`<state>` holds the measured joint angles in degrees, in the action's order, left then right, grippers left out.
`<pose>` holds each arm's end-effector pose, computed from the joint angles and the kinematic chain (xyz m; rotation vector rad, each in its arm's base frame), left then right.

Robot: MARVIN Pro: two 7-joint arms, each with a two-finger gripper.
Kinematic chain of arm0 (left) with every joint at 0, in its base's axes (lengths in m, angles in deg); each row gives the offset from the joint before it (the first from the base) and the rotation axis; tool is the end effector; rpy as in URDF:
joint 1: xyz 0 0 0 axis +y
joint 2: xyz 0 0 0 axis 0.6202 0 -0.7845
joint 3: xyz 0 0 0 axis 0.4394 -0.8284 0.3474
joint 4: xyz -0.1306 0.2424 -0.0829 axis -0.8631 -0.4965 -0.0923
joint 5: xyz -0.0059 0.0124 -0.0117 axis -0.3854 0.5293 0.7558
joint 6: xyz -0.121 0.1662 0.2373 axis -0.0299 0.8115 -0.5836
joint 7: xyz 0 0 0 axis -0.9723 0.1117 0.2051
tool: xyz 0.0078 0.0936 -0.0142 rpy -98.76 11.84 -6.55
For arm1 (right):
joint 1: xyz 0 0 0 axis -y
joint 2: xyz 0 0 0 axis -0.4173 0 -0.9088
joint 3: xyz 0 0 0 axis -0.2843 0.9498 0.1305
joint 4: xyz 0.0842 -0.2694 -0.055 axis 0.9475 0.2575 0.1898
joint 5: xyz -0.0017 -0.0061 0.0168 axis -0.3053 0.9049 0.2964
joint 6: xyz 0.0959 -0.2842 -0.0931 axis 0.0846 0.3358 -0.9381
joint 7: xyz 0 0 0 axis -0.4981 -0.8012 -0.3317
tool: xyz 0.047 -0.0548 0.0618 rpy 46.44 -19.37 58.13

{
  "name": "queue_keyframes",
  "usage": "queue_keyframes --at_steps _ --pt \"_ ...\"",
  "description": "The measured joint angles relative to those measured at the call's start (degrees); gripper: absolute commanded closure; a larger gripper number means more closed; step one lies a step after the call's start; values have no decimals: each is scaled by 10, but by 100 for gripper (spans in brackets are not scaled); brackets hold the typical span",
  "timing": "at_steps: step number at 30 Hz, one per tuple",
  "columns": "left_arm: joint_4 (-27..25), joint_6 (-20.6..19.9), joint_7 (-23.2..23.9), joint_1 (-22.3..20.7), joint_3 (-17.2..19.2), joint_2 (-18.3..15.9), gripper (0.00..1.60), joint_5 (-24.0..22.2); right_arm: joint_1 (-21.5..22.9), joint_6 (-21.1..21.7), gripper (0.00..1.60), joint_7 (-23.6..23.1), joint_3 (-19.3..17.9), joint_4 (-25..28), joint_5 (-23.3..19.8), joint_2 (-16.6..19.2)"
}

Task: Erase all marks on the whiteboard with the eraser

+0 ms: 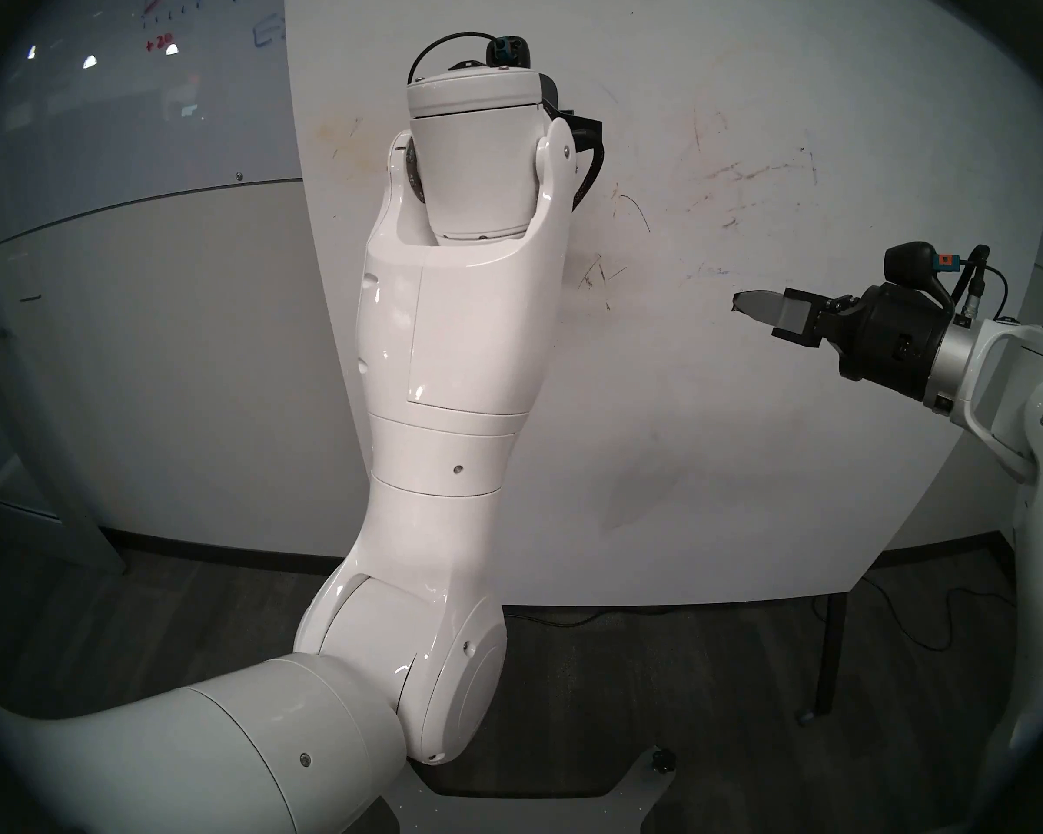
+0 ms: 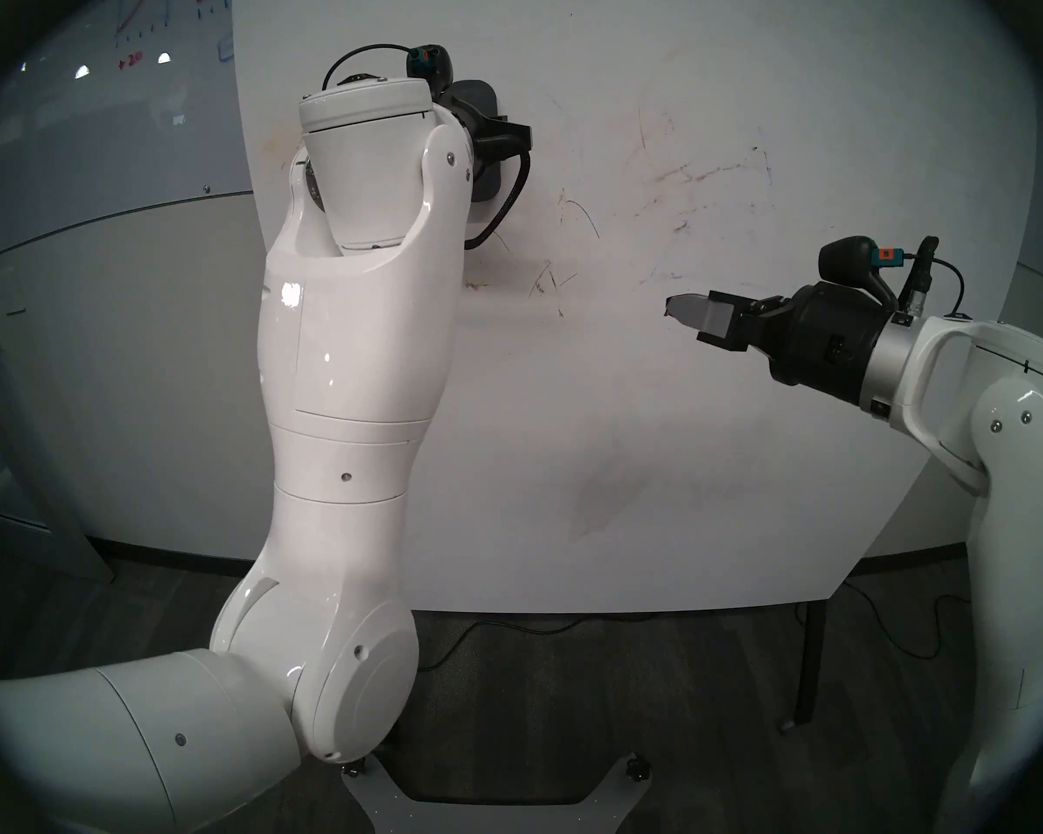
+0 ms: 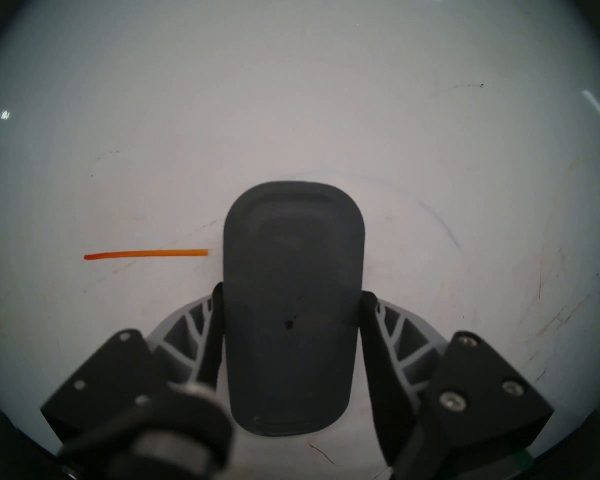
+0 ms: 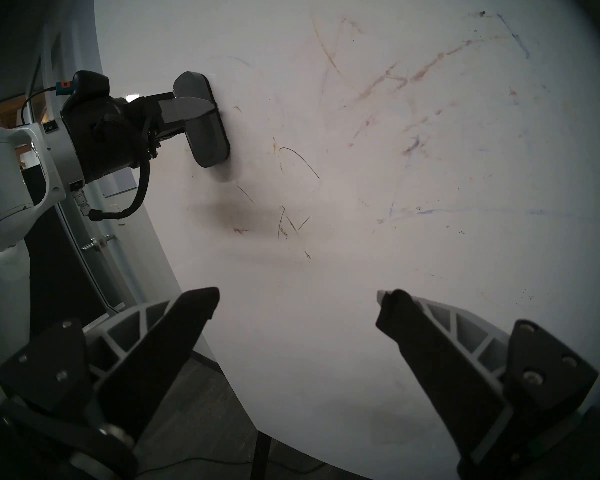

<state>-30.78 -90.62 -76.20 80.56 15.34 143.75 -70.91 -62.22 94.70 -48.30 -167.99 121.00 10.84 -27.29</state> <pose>0.4651 -0.1623 0.1075 2.0030 -0.0515 2.1943 0.3256 -0.0888 0.0070 -1.9968 -0.3735 -1.6834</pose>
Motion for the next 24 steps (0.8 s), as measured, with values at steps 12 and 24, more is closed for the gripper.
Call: queue_keyframes --at_steps 12,24 --pt "24 12 -5 -10 -16 16 160 -1 0 0 0 0 0 0 0 0" --pt "36 18 -11 -11 -22 26 160 -2 0 0 0 0 0 0 0 0"
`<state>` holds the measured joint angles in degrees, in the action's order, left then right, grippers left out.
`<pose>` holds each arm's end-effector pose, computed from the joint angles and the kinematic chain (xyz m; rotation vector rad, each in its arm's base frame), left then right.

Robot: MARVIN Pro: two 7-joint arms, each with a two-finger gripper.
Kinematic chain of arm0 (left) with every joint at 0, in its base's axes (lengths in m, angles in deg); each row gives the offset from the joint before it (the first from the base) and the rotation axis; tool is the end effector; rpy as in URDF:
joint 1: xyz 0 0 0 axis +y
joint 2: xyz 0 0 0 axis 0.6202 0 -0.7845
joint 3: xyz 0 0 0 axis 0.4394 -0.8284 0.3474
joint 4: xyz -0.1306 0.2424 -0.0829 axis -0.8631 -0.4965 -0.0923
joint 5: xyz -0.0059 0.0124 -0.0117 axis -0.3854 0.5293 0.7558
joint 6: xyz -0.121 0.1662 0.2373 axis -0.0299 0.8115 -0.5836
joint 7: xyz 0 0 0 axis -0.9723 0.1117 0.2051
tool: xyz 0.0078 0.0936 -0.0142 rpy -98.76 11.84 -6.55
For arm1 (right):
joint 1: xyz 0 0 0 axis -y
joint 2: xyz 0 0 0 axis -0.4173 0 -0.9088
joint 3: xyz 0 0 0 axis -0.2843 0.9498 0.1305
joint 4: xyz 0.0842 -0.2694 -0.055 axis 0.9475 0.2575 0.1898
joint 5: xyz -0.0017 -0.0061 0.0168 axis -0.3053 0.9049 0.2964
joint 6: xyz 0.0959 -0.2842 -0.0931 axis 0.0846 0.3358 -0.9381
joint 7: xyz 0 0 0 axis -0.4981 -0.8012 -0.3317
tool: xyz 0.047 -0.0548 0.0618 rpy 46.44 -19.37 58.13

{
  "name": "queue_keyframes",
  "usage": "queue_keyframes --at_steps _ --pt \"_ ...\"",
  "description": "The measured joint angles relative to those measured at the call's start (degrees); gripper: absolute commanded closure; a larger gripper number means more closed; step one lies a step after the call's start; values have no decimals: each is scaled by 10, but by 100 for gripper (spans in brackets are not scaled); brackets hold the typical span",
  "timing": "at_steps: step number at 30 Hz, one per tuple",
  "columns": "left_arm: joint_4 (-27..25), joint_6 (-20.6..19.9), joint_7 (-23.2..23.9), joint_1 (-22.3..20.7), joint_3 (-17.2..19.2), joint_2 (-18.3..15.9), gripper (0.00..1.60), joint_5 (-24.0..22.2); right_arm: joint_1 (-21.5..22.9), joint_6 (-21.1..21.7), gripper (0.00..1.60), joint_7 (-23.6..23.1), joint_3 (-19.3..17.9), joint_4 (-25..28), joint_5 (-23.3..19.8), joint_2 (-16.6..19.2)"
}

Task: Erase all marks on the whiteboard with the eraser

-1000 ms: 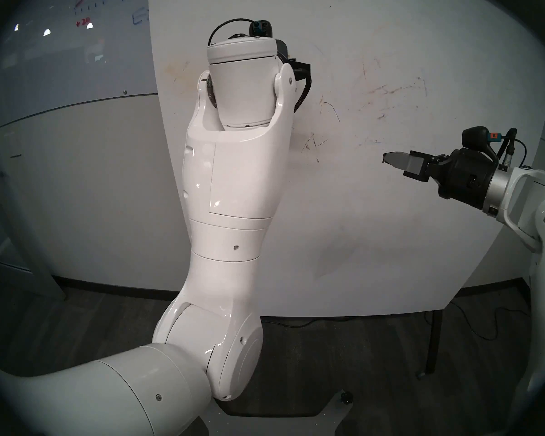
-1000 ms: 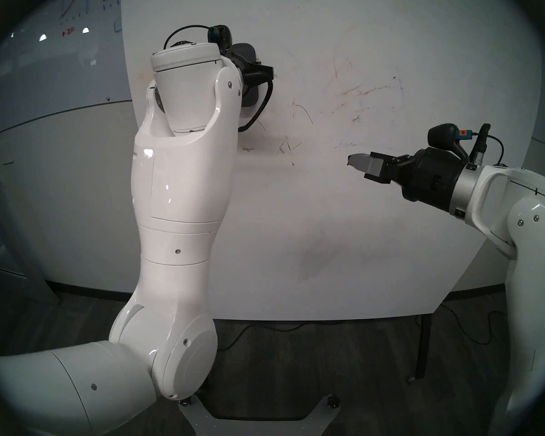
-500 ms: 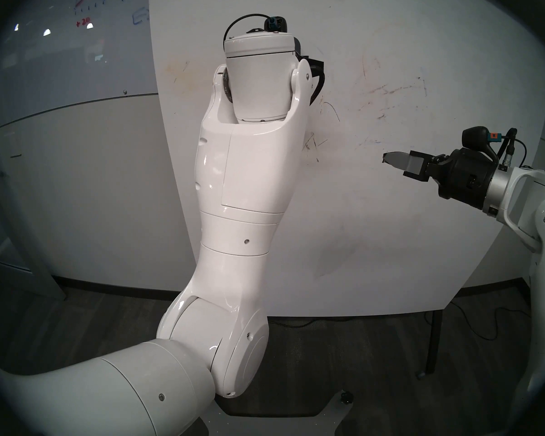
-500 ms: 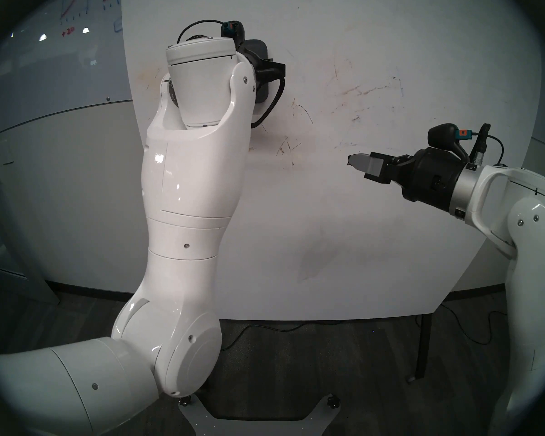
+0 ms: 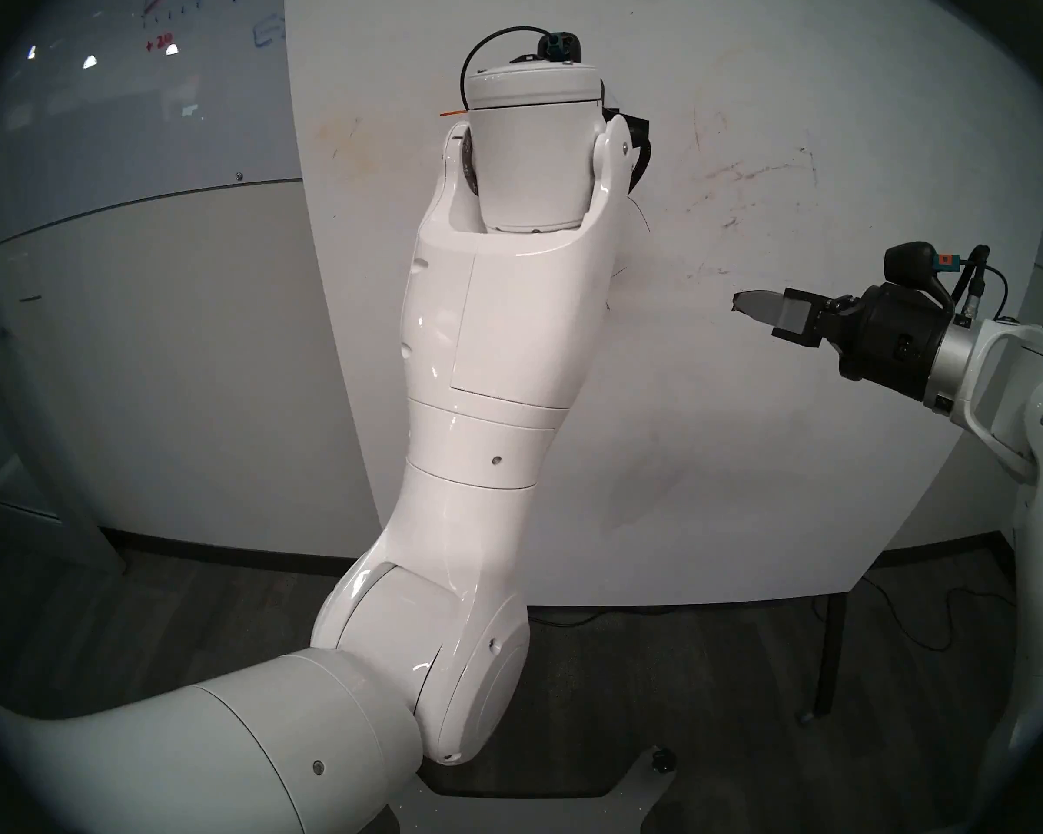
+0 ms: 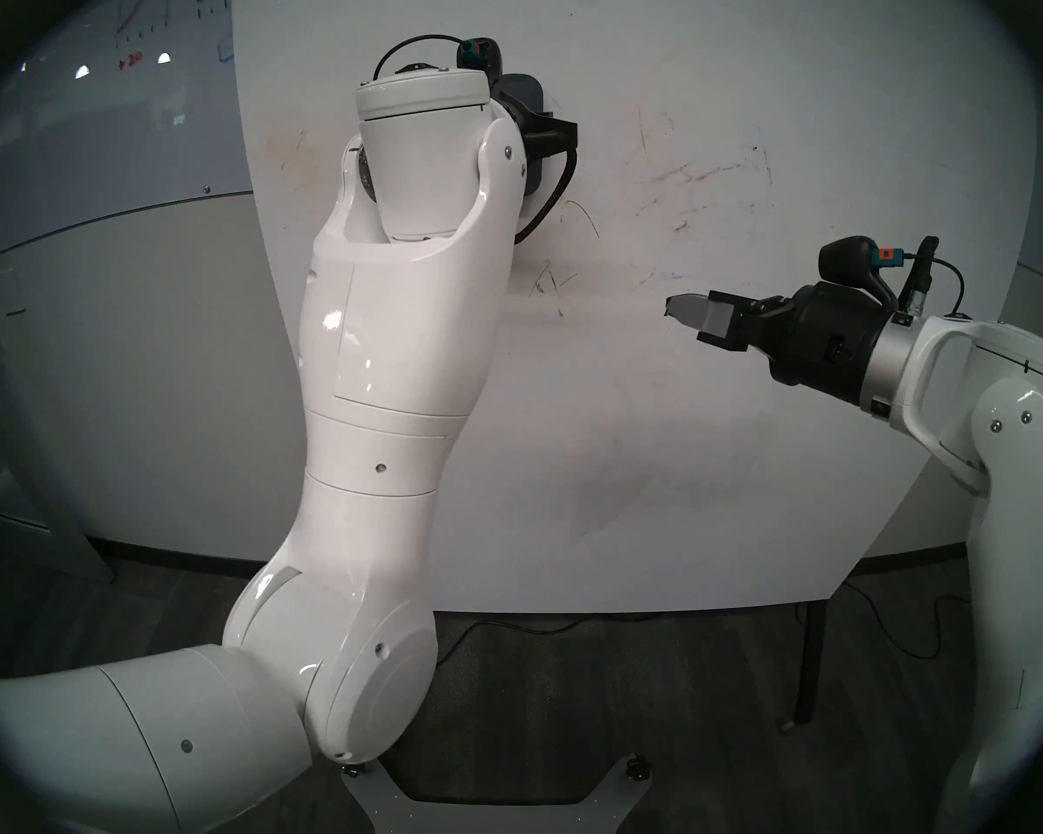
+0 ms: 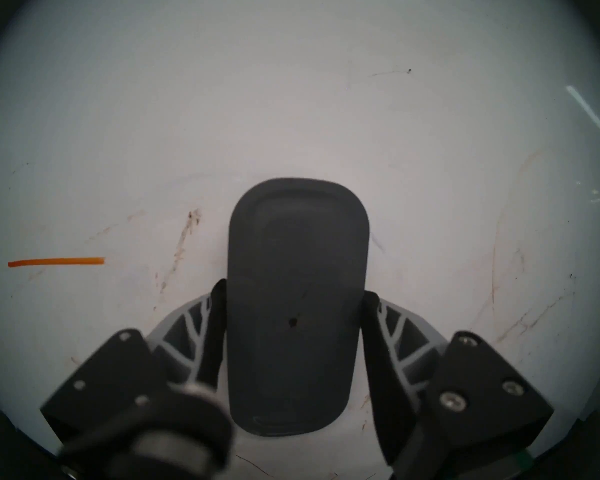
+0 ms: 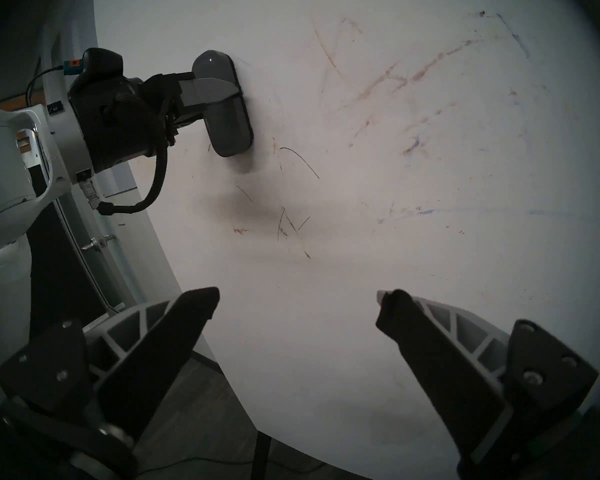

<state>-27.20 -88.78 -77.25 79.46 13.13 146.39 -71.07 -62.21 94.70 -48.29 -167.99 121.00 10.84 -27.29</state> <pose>0.4664 -0.1953 0.1100 1.9820 -0.1022 2.1729 0.3256 -0.0888 0.0070 -1.9968 -0.3735 -1.6837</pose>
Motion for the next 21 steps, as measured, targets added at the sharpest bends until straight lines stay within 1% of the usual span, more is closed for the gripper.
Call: queue_keyframes --at_steps 11,21 --pt "-5 -2 12 -1 8 -8 160 -7 0 0 0 0 0 0 0 0" --pt "-35 -15 14 9 22 -31 160 -3 0 0 0 0 0 0 0 0"
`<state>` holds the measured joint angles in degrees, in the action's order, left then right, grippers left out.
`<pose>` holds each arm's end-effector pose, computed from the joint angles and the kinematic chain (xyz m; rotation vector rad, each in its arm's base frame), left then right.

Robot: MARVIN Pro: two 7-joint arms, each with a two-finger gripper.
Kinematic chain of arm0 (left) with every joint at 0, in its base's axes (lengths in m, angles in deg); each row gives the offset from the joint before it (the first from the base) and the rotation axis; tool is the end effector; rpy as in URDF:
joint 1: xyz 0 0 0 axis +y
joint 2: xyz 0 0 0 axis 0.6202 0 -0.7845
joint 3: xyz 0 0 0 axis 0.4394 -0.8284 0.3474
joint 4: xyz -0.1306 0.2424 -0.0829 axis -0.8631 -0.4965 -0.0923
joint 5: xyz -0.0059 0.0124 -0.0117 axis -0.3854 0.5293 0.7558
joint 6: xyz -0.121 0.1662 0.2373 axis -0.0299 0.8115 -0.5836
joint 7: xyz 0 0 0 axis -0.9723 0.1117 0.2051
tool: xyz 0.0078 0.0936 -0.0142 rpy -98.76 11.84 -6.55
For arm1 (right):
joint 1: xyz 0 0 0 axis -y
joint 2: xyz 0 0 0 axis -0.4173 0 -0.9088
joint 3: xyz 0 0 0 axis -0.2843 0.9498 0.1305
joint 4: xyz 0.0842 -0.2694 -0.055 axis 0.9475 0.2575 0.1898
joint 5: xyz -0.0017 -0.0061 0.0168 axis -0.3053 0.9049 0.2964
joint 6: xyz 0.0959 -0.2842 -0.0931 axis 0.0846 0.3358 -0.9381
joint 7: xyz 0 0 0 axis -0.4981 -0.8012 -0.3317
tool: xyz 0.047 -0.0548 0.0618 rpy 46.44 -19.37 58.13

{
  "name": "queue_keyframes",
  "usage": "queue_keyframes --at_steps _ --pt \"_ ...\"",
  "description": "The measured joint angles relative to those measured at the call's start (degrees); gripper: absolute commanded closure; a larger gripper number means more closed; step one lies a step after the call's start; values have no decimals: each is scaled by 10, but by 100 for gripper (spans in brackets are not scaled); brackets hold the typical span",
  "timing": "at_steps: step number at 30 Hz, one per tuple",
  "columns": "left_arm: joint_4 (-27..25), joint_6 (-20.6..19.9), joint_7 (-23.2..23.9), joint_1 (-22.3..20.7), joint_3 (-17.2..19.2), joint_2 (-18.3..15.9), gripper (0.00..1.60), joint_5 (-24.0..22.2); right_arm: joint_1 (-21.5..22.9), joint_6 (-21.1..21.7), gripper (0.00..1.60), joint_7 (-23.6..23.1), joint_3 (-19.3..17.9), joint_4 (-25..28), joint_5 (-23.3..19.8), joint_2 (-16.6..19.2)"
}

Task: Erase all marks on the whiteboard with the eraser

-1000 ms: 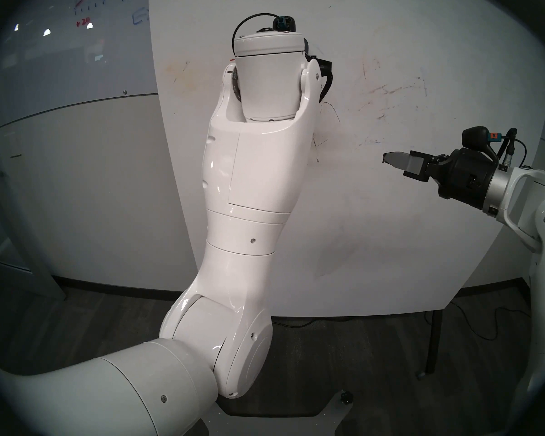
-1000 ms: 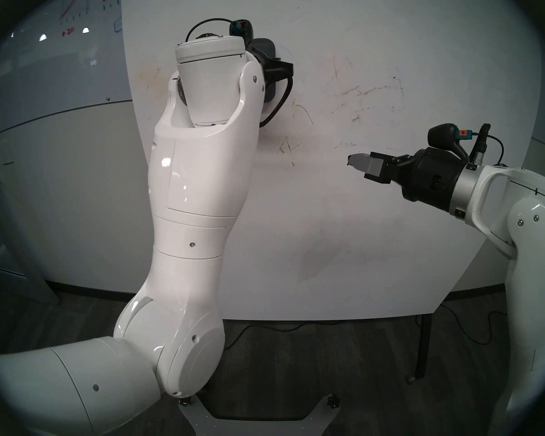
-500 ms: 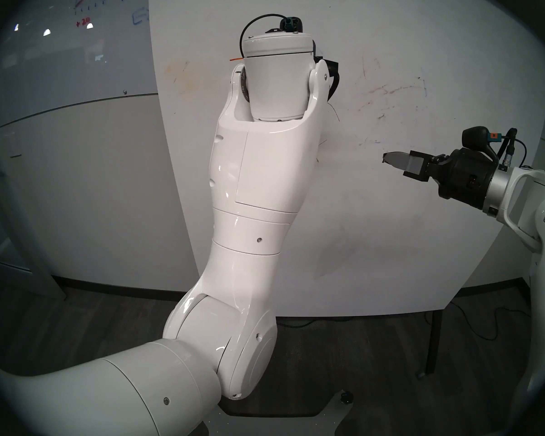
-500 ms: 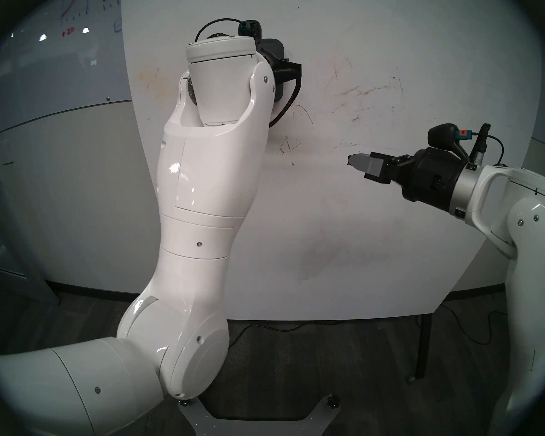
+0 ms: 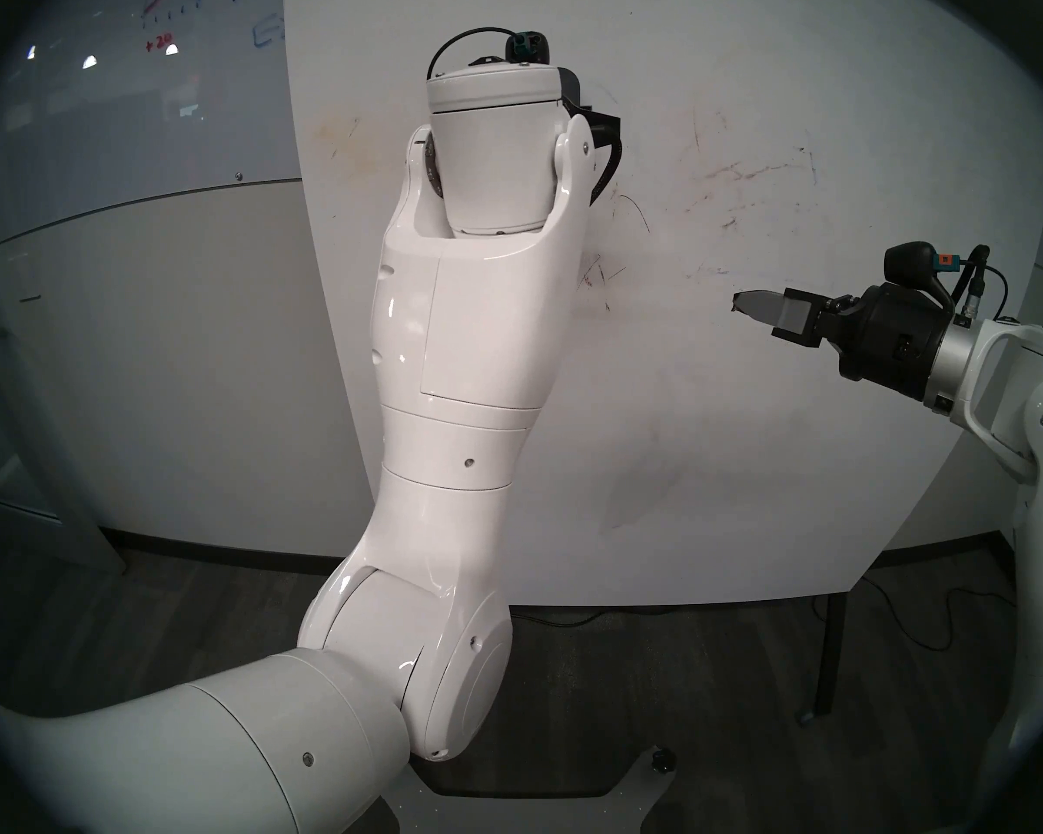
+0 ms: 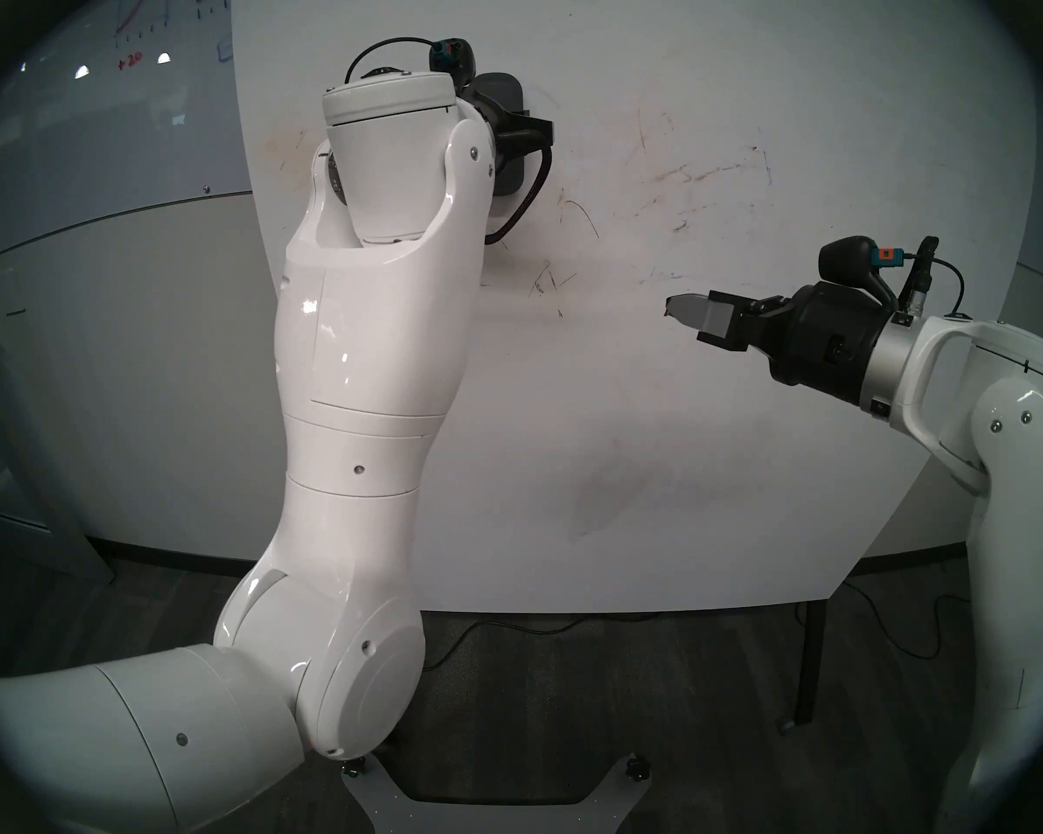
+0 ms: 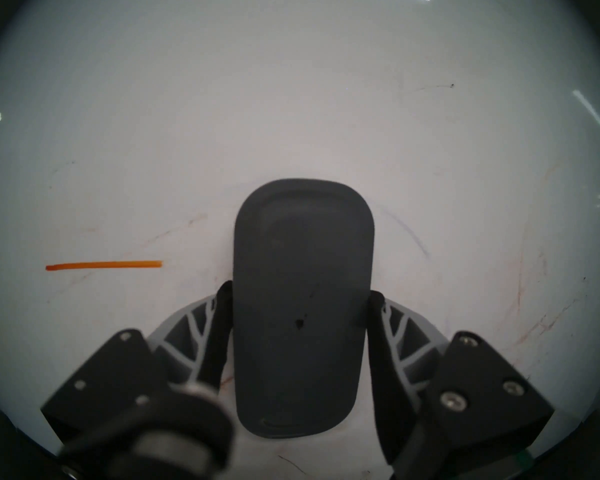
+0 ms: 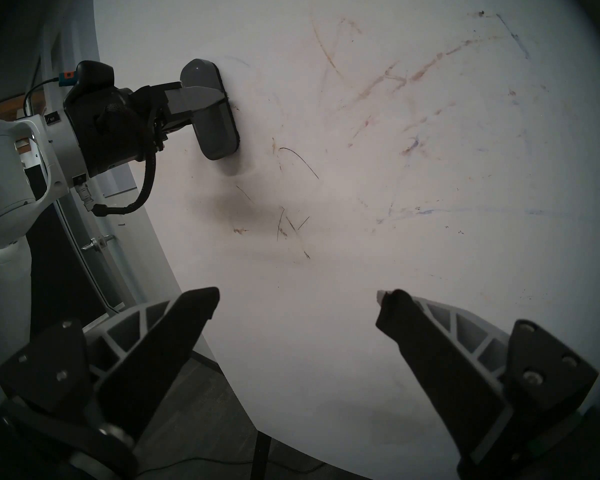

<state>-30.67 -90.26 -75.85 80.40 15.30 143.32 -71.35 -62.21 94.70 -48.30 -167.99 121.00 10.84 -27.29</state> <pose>0.4659 -0.1618 0.1081 1.9928 -0.0606 2.1969 0.3256 -0.0888 0.0070 -1.9967 -0.3736 -1.6836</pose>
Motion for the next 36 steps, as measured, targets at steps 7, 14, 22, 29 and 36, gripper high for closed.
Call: queue_keyframes --at_steps 7,14,22,29,36 --pt "-17 -10 7 6 14 -16 160 0 0 0 0 0 0 0 0 0" --pt "-24 -10 17 7 26 -30 160 -2 0 0 0 0 0 0 0 0" --pt "-29 -10 31 3 46 -46 160 -7 0 0 0 0 0 0 0 0" --pt "-39 -10 39 2 64 -61 160 -8 0 0 0 0 0 0 0 0" --pt "-51 -9 49 8 81 -79 160 -9 0 0 0 0 0 0 0 0"
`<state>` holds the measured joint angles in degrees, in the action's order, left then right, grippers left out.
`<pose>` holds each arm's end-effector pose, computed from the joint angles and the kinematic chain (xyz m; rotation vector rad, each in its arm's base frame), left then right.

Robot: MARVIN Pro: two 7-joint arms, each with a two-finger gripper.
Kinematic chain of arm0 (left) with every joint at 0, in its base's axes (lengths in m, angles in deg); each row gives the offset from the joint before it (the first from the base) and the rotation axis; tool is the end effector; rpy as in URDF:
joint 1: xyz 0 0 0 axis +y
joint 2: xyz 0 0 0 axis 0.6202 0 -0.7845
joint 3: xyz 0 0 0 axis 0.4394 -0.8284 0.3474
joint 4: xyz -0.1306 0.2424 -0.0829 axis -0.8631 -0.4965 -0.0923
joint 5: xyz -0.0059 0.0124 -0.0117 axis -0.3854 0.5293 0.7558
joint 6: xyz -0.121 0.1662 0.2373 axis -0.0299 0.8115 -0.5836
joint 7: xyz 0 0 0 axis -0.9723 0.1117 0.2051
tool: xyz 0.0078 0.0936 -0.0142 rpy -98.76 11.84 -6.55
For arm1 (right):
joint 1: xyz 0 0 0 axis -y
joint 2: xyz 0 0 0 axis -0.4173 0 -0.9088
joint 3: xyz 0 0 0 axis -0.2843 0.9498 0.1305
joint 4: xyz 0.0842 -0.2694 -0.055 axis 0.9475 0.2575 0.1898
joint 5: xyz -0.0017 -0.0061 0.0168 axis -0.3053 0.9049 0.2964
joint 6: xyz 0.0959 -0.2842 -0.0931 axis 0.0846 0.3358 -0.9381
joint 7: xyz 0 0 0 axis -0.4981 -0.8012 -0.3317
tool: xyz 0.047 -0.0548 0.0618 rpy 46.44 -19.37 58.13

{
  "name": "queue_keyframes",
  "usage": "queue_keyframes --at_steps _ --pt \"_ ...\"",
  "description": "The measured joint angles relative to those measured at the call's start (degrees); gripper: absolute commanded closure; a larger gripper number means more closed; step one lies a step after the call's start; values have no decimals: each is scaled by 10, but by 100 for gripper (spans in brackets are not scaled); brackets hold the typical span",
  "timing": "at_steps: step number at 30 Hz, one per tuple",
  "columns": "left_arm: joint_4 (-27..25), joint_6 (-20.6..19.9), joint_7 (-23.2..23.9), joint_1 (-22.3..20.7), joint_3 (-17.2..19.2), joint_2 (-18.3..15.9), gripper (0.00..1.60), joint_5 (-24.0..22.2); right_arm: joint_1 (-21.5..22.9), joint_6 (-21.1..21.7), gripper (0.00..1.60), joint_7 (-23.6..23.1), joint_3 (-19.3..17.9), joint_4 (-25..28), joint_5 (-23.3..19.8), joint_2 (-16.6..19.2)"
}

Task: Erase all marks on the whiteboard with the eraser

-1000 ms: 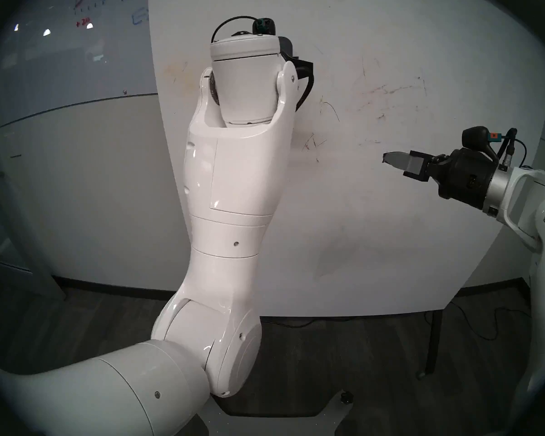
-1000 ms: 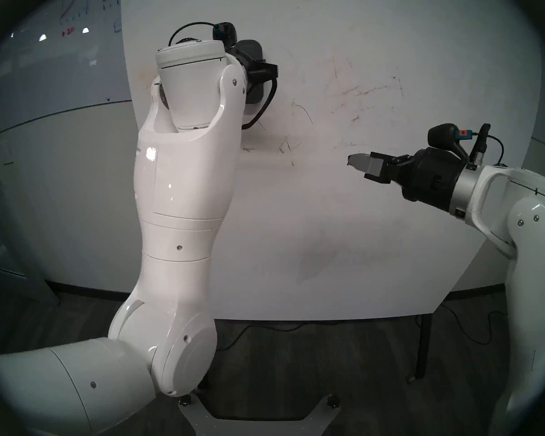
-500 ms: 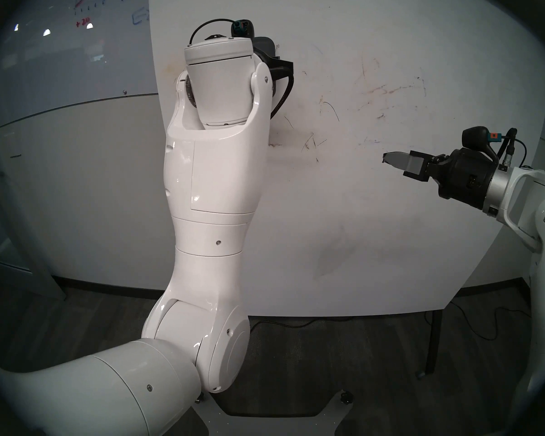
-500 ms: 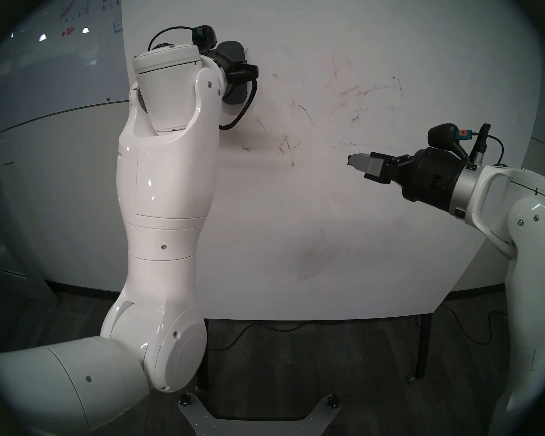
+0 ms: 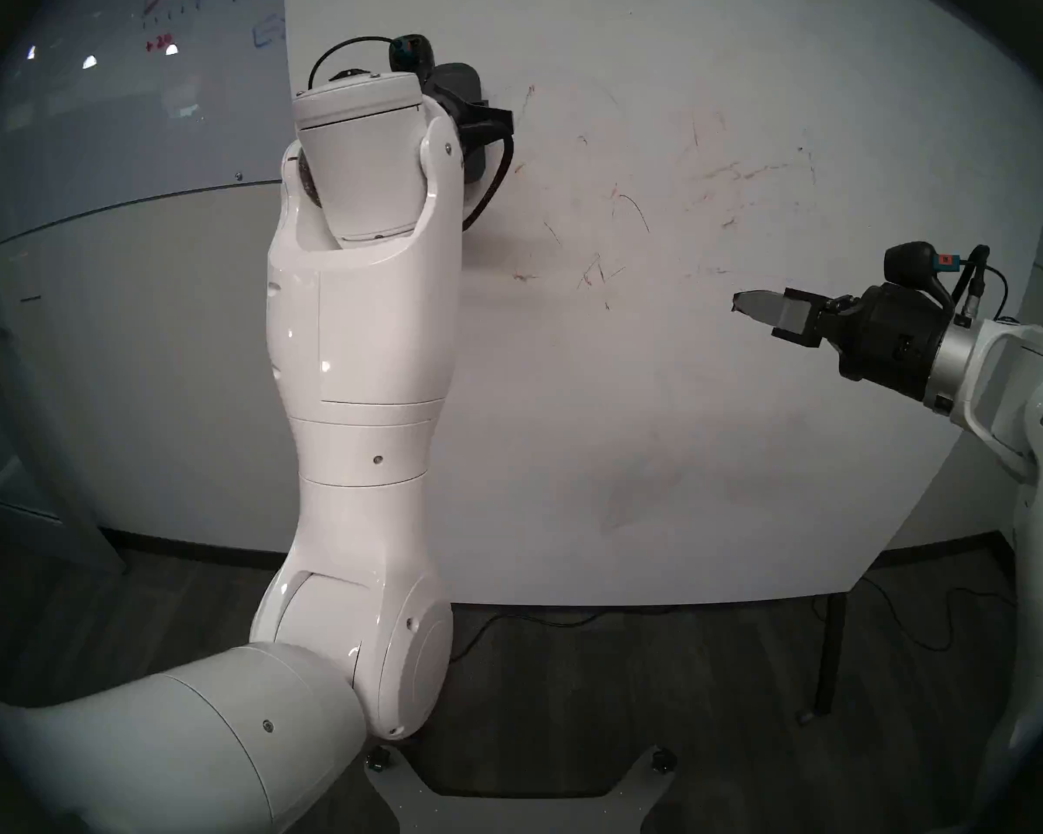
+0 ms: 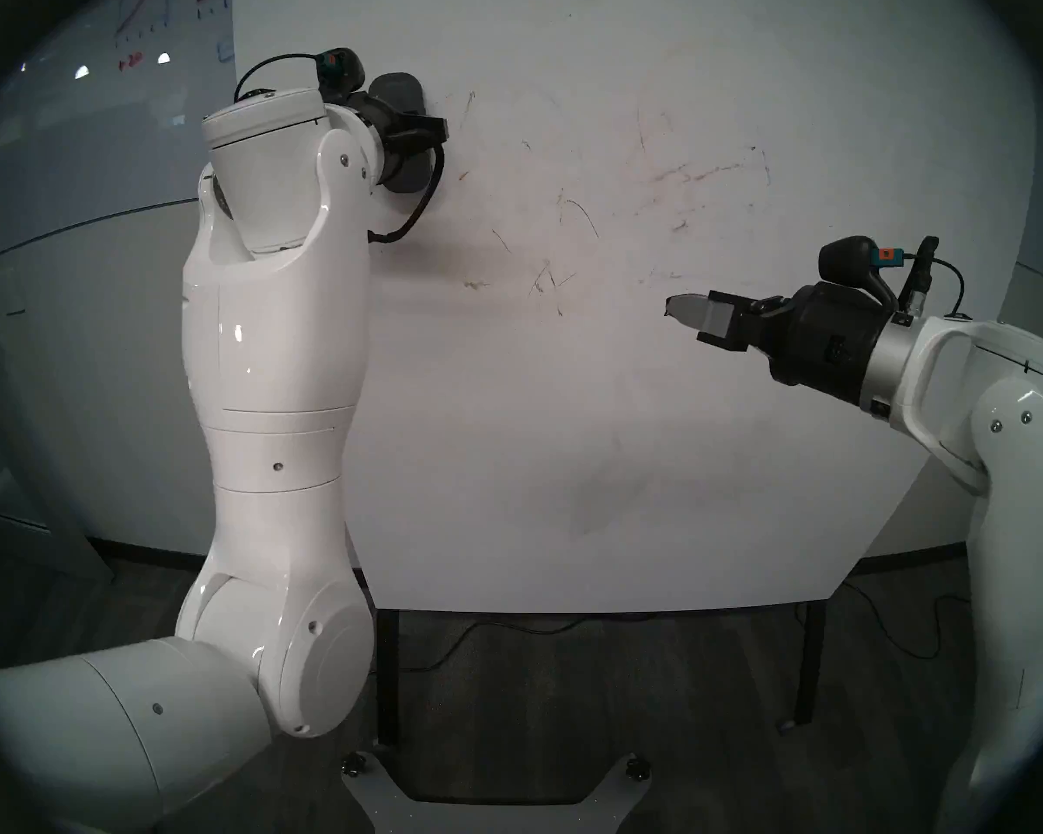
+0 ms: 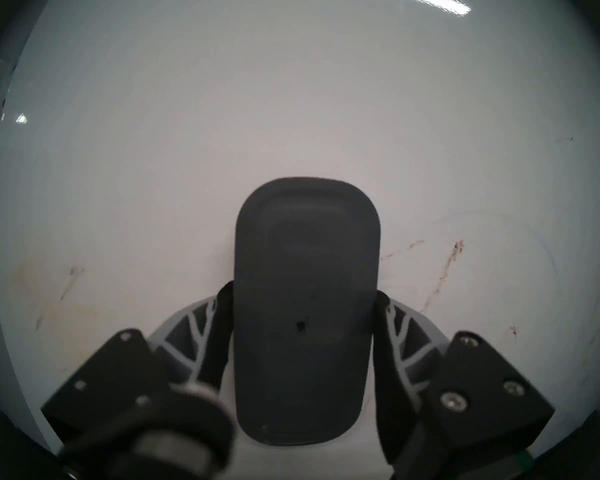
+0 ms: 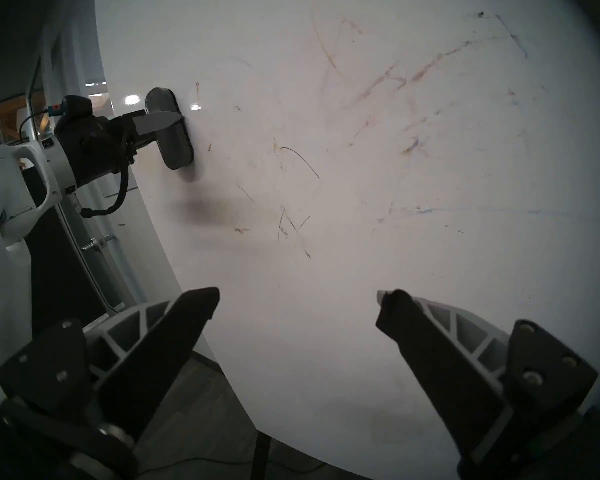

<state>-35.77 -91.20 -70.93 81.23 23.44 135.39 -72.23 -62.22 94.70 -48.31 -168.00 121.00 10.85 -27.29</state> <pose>0.4696 -0.0704 0.1064 1.9950 0.0671 2.2721 0.3256 -0.0888 0.0070 -1.9968 -0.3736 -1.6837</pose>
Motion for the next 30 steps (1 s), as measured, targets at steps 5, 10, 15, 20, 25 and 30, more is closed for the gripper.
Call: queue_keyframes --at_steps 5,10,15,20,25,30 --pt "-8 0 7 6 12 -14 160 0 0 0 0 0 0 0 0 0" --pt "-16 0 13 15 24 -26 160 0 0 0 0 0 0 0 0 0" --pt "-25 1 16 25 29 -33 160 0 0 0 0 0 0 0 0 0" --pt "-33 1 16 38 35 -37 160 2 0 0 0 0 0 0 0 0" --pt "-39 1 15 53 39 -41 160 3 0 0 0 0 0 0 0 0" --pt "-45 1 13 72 42 -44 160 6 0 0 0 0 0 0 0 0"
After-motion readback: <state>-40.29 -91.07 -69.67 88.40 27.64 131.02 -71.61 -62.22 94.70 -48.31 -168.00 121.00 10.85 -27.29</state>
